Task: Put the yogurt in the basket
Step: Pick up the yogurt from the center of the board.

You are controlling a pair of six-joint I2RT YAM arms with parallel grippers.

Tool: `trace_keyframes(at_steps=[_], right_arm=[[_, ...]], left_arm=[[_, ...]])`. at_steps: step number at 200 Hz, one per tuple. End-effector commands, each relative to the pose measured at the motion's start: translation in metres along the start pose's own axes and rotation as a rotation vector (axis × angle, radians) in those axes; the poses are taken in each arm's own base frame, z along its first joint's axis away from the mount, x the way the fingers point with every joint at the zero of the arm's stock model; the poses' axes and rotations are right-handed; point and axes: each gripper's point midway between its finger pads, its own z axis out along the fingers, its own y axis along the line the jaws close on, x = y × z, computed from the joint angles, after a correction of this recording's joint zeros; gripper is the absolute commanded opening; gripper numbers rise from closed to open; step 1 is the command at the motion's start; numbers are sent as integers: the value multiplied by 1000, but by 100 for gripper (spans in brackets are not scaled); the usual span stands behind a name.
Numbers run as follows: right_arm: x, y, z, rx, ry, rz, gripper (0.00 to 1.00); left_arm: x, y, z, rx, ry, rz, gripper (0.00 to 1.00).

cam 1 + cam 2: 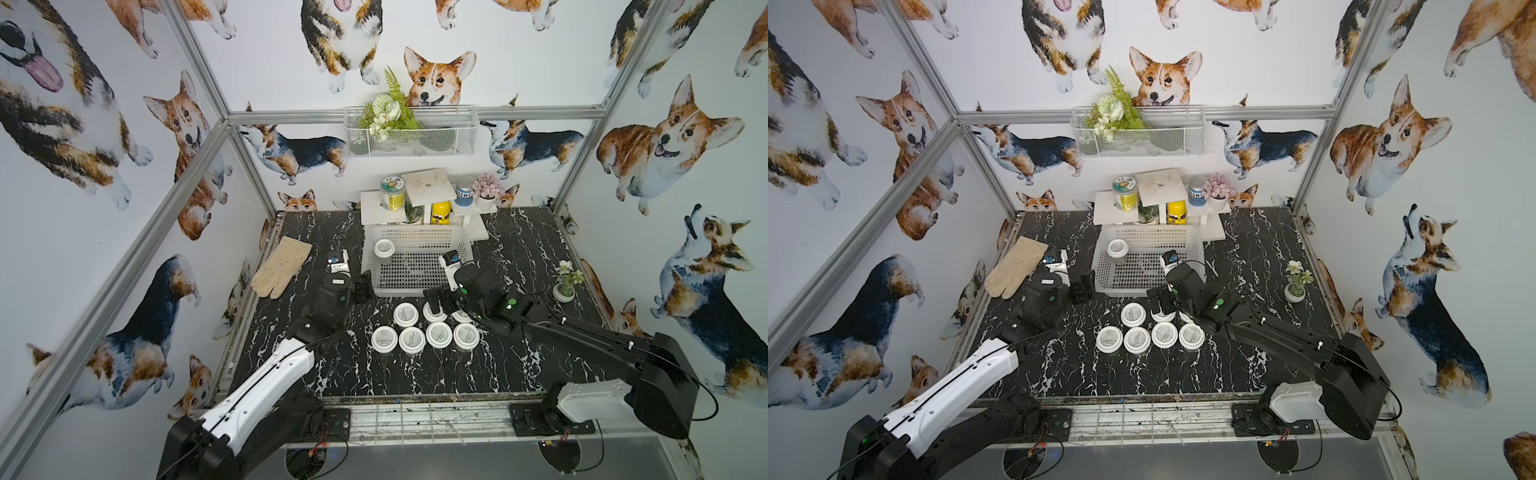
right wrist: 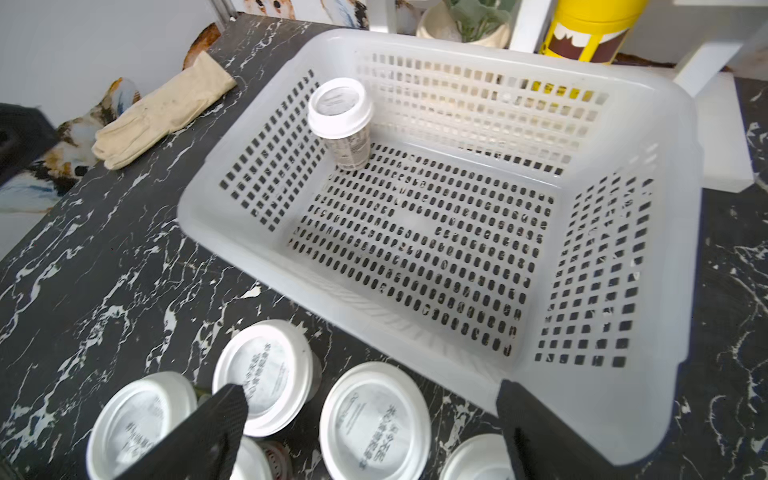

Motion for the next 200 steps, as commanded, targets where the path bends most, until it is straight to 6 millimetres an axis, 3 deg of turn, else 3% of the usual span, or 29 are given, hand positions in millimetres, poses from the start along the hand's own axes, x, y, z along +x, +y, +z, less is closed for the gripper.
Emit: trace_keyframes(at_steps=[1,39,81,109,135,200], right_arm=[[7,9,-12,40,10,8,100],[41,40,0,-38,156,-7,98],[45,85,-3,-98,171,-84,100],[56,111,0,-125,199,-142,98],[68,132,5,-168,240,-179,90],[96,153,20,-206,333,-220,77]], left_arm=[[-24,13,-12,-1,-156,-115,75],[-17,43,-12,-7,-165,-232,76],[-12,66,-8,-5,-155,-320,76],[-10,72,-7,-2,-151,-345,76],[-9,73,-5,6,-144,-355,75],[-8,78,-3,13,-135,-373,73]])
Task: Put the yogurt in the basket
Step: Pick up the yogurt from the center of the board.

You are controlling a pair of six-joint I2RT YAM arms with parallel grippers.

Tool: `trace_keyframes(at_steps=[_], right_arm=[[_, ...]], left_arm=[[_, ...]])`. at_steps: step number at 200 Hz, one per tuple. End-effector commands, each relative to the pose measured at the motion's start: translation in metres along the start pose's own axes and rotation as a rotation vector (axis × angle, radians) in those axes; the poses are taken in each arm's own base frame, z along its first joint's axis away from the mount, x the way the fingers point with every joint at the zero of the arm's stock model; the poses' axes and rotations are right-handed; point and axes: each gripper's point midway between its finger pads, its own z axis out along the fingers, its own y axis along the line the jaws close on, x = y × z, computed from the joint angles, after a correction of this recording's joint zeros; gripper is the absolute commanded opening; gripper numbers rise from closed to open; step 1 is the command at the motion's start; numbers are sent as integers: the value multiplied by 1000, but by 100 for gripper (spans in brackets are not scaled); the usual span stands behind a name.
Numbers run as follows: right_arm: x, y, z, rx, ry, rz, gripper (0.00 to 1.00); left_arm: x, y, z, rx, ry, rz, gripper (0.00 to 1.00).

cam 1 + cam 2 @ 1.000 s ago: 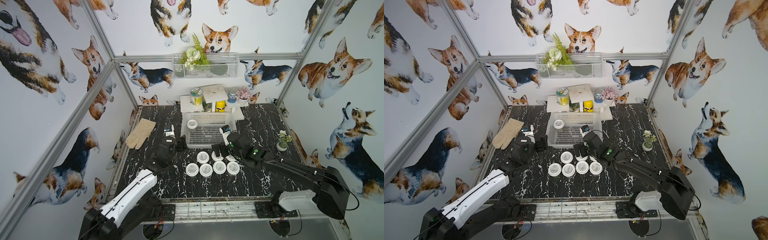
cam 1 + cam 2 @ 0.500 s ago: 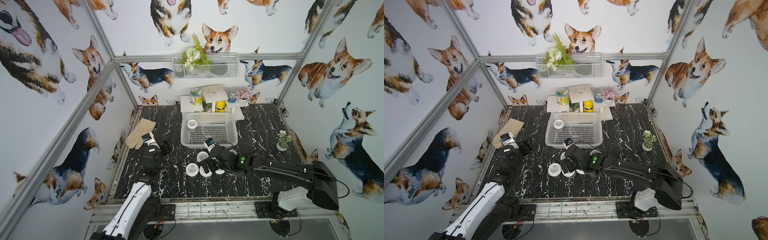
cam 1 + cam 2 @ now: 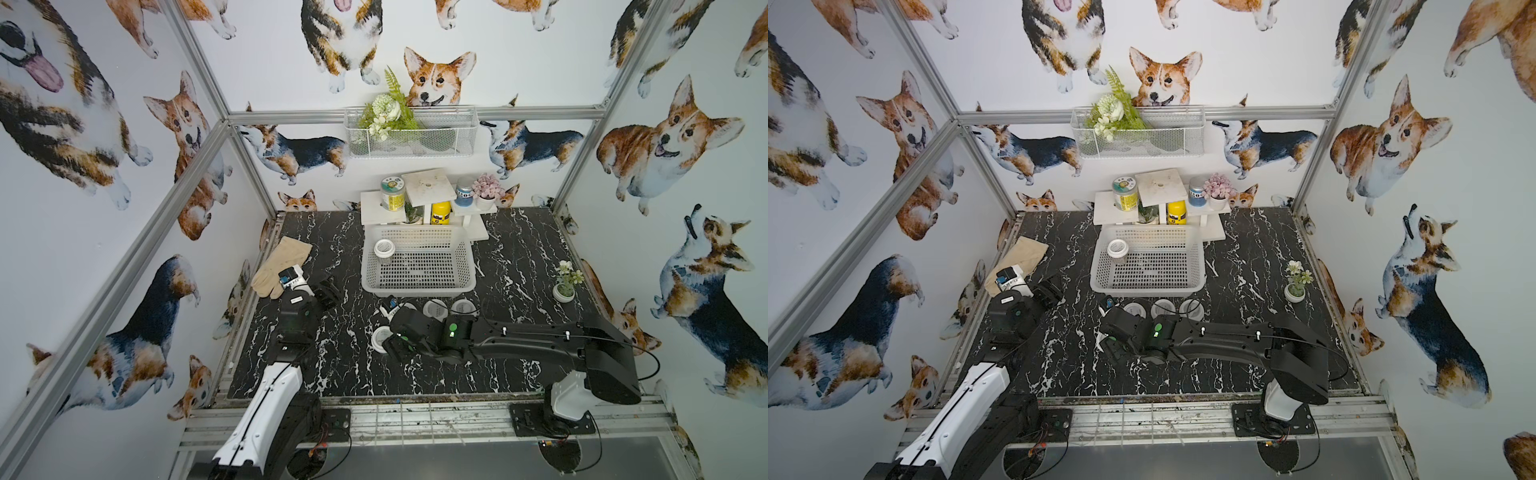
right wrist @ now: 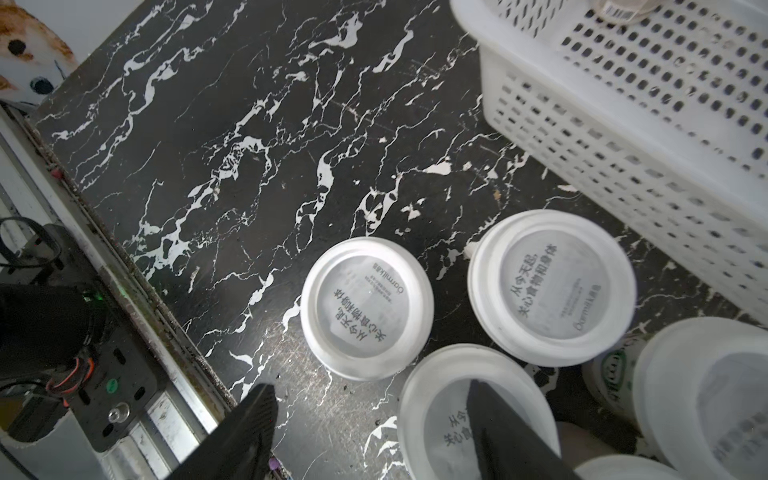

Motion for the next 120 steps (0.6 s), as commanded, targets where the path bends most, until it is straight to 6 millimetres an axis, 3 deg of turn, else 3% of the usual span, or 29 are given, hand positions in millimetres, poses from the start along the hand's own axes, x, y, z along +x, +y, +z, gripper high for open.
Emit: trace_keyframes(at_steps=[1,38,120], right_arm=[[5,8,7,-22,37,-22,77],[6,8,16,-4,47,-25,72],[1,6,30,36,45,-41,75]], left_arm=[[-3,-6,0,36,-10,-9,73],[-4,-4,0,39,-12,-18,67],[-4,-3,0,41,-11,-25,67]])
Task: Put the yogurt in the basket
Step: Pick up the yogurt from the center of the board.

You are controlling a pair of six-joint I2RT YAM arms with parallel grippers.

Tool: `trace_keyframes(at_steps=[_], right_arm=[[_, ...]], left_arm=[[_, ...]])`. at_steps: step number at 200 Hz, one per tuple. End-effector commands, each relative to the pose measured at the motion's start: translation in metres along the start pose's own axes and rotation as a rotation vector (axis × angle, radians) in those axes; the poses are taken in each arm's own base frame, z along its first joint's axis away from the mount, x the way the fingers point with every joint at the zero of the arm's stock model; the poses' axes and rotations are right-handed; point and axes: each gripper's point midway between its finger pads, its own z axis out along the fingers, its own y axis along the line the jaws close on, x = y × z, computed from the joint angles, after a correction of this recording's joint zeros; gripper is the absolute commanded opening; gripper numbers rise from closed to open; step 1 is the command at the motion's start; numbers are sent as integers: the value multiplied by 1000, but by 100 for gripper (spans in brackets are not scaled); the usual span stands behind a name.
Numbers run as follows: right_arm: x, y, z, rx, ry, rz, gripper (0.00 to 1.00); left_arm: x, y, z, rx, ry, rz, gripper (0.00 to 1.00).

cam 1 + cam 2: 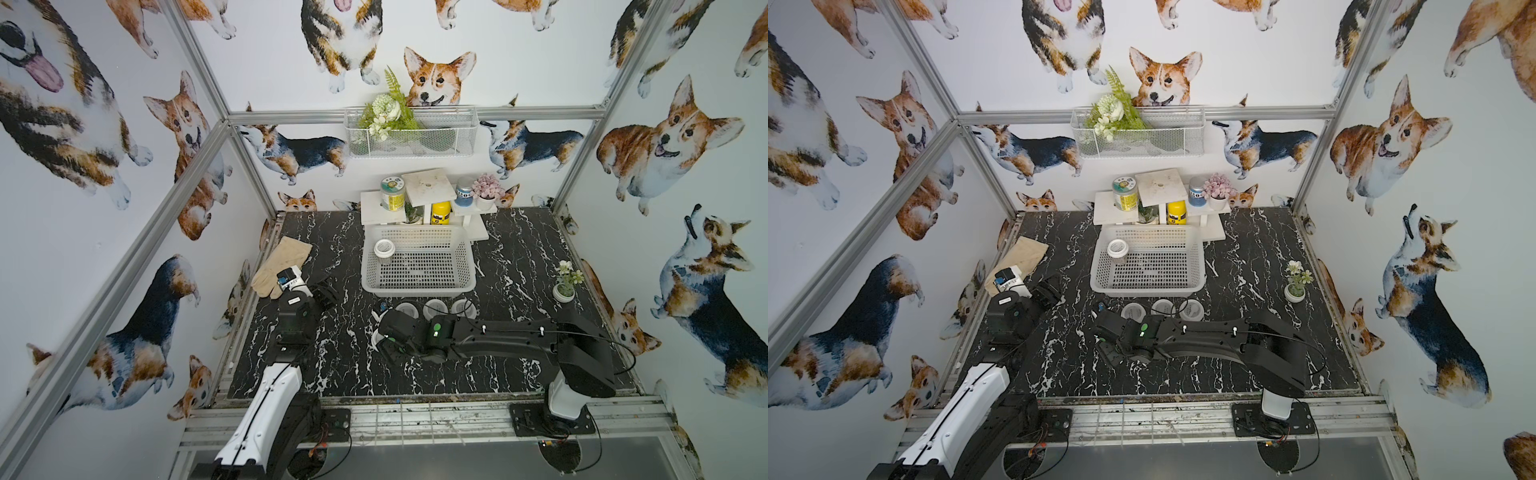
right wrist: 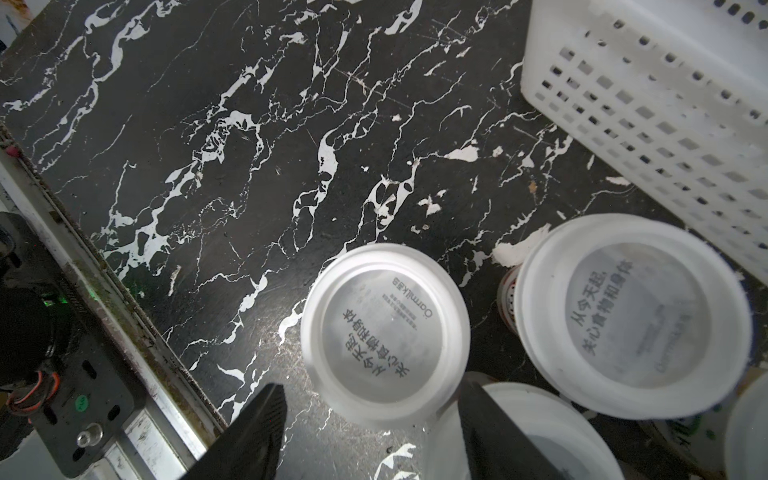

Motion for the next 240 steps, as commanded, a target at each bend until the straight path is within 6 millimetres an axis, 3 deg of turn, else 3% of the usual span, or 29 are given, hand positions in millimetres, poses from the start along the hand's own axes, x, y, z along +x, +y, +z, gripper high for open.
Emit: trace_keyframes(at_steps=[1,158,175,211,240], right_arm=[[-4,-1,3,19,-7,-24,75],[-7,-1,25,19,30,-28,72],[-7,-1,27,19,36,-30,79],[-8,-1,27,21,32,-30,82],[-9,-1,26,12,20,-27,75]], left_arm=[[-5,-4,0,20,-17,1,67],[-6,-2,-1,23,-23,-8,67],[-6,-2,-1,24,-24,-8,67],[-5,-2,-1,23,-23,-8,67],[-6,-2,-1,24,-25,-8,67]])
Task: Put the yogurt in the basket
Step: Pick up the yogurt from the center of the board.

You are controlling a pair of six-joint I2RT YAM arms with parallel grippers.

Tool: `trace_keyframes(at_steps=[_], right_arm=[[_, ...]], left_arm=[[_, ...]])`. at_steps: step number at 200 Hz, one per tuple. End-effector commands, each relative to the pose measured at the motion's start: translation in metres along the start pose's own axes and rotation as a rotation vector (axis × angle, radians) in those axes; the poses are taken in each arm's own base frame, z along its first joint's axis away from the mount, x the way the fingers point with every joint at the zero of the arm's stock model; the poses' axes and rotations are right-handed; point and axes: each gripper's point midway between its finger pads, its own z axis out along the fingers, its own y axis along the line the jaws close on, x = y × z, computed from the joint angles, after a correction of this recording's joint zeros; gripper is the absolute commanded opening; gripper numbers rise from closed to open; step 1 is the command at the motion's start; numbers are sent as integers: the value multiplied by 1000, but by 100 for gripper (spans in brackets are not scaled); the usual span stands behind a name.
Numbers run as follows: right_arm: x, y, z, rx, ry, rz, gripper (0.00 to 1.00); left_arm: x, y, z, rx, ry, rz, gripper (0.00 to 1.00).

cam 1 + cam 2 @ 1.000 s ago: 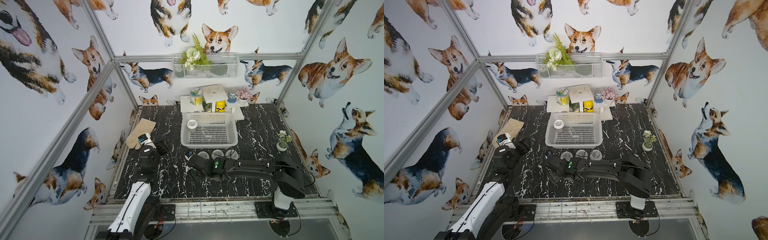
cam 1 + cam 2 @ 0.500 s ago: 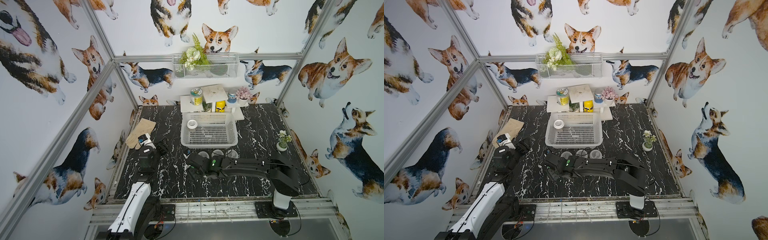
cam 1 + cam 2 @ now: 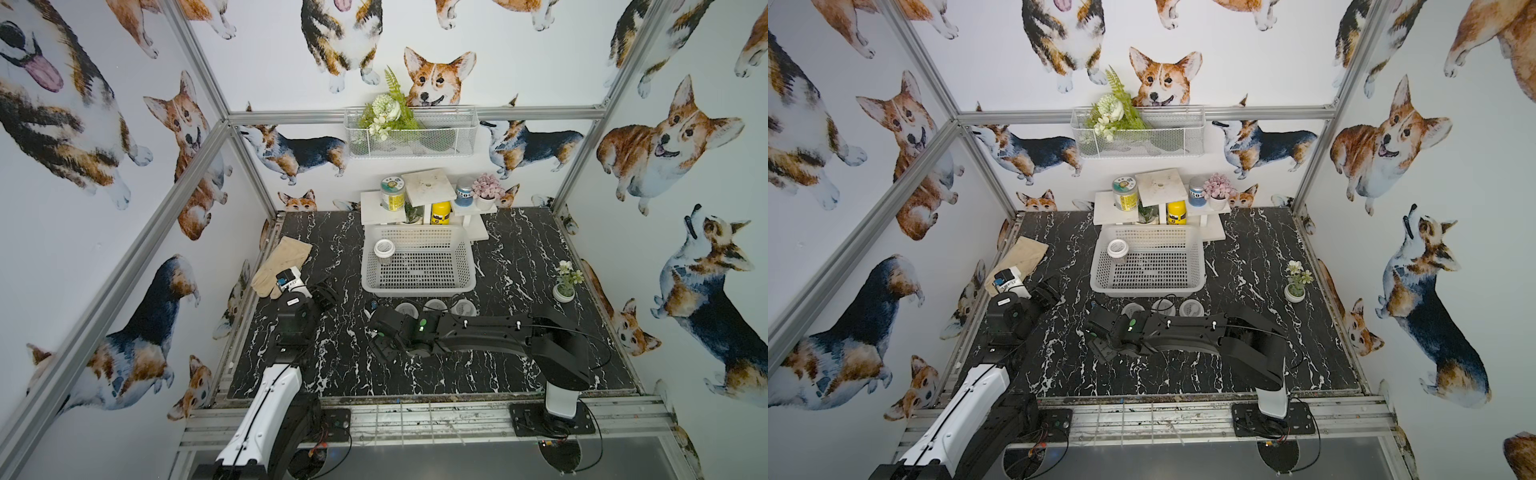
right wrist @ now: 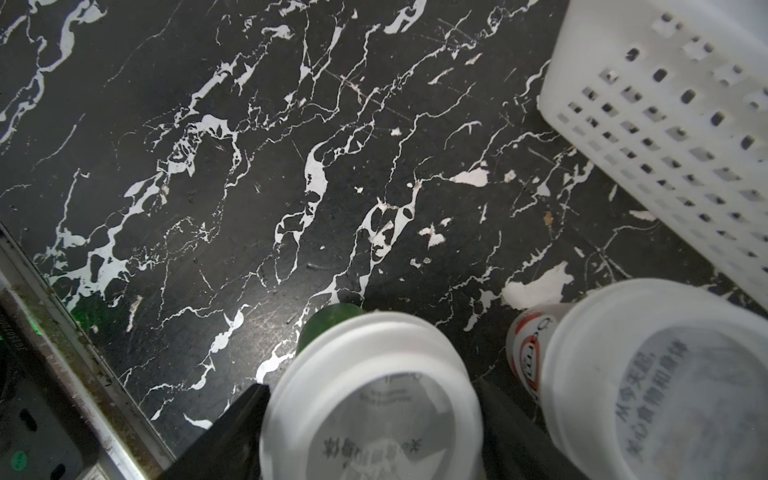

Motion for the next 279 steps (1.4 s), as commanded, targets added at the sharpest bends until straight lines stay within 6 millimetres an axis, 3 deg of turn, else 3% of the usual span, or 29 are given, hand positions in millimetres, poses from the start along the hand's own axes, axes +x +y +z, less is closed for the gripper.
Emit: trace_keyframes(at_steps=[1,56,104,129,158,194,224,271,279], right_arm=[[-2,2,-3,-13,-9,3,75],[-6,5,-8,-34,-25,11,76],[-6,8,-10,-38,-34,7,60],[-11,7,-16,-32,-43,7,58],[-28,3,-35,-7,-82,6,59],[-70,-4,-74,45,-165,-32,62],[-102,-31,-97,95,-203,-25,62],[-140,-114,-119,160,-274,74,62],[-144,-129,-120,173,-279,91,66]], left_arm=[[-7,-5,-1,21,-27,1,67],[-7,-5,-1,22,-28,1,67],[-7,-4,-1,20,-30,-1,67],[-7,-4,-1,19,-30,-1,67],[-7,-4,-1,18,-33,-2,67],[-7,-3,-1,18,-32,-1,67],[-8,-3,-2,18,-39,3,67],[-9,-4,-2,25,-43,6,67],[-9,-4,-2,27,-42,7,67]])
